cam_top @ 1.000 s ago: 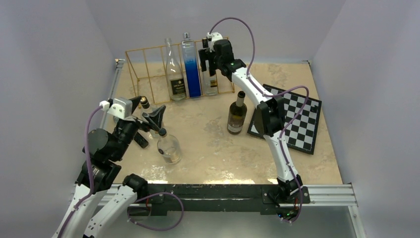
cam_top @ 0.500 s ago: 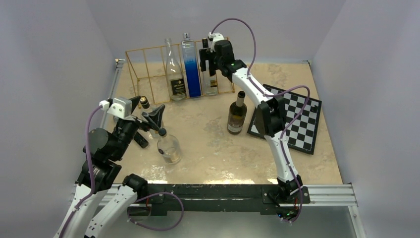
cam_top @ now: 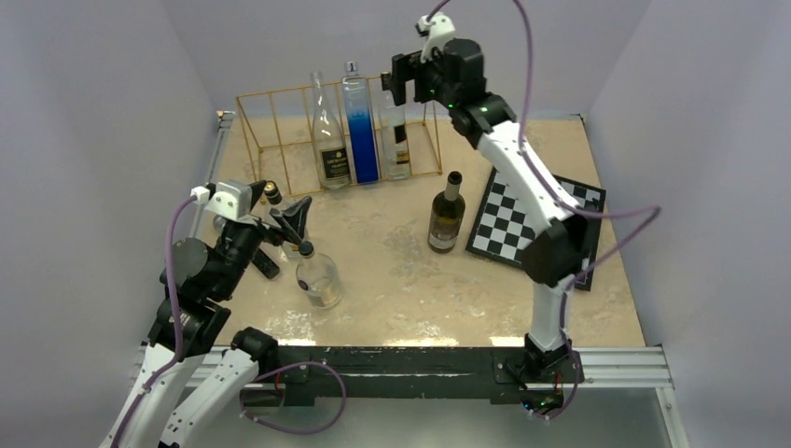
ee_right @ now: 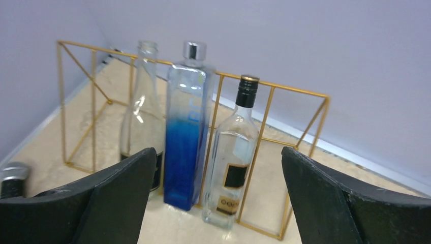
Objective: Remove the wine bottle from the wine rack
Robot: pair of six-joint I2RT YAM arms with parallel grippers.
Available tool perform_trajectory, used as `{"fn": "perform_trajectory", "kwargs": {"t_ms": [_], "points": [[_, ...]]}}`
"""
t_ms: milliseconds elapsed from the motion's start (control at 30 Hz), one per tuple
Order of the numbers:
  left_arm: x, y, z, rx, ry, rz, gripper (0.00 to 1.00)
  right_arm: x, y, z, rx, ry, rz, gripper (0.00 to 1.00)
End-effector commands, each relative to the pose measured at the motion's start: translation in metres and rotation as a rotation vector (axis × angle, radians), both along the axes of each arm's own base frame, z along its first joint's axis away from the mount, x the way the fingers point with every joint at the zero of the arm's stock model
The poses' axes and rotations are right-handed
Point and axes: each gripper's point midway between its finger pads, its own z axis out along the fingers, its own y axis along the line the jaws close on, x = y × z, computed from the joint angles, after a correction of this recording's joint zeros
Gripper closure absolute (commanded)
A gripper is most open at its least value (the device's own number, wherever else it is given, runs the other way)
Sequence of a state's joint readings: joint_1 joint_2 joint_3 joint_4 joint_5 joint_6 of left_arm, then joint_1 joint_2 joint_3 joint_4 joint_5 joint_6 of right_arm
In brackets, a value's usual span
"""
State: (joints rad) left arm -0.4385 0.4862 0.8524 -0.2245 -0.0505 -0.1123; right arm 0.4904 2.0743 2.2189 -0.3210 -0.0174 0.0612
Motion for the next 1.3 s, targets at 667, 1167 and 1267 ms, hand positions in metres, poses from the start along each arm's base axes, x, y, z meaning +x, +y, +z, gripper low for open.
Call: {"fn": "perform_trajectory", "kwargs": {"t_ms": [667,1167,1267], "points": [[0.003,0.006,0.007,-0.017,-0.031,0.036,0.03,-0.202,-0.086,-0.065,-0.016,0.351,0.012,0.19],[0.008,0.006,0.002,-0.005,-0.014,0.047,0.04,-0.141,-0.132,-0.023,-0.118,0.089,-0.232,1.0],[0.009,0.005,0.001,-0.004,-0.012,0.044,0.04,-0.11,-0.146,-0.003,-0.094,0.032,-0.268,1.0]]}}
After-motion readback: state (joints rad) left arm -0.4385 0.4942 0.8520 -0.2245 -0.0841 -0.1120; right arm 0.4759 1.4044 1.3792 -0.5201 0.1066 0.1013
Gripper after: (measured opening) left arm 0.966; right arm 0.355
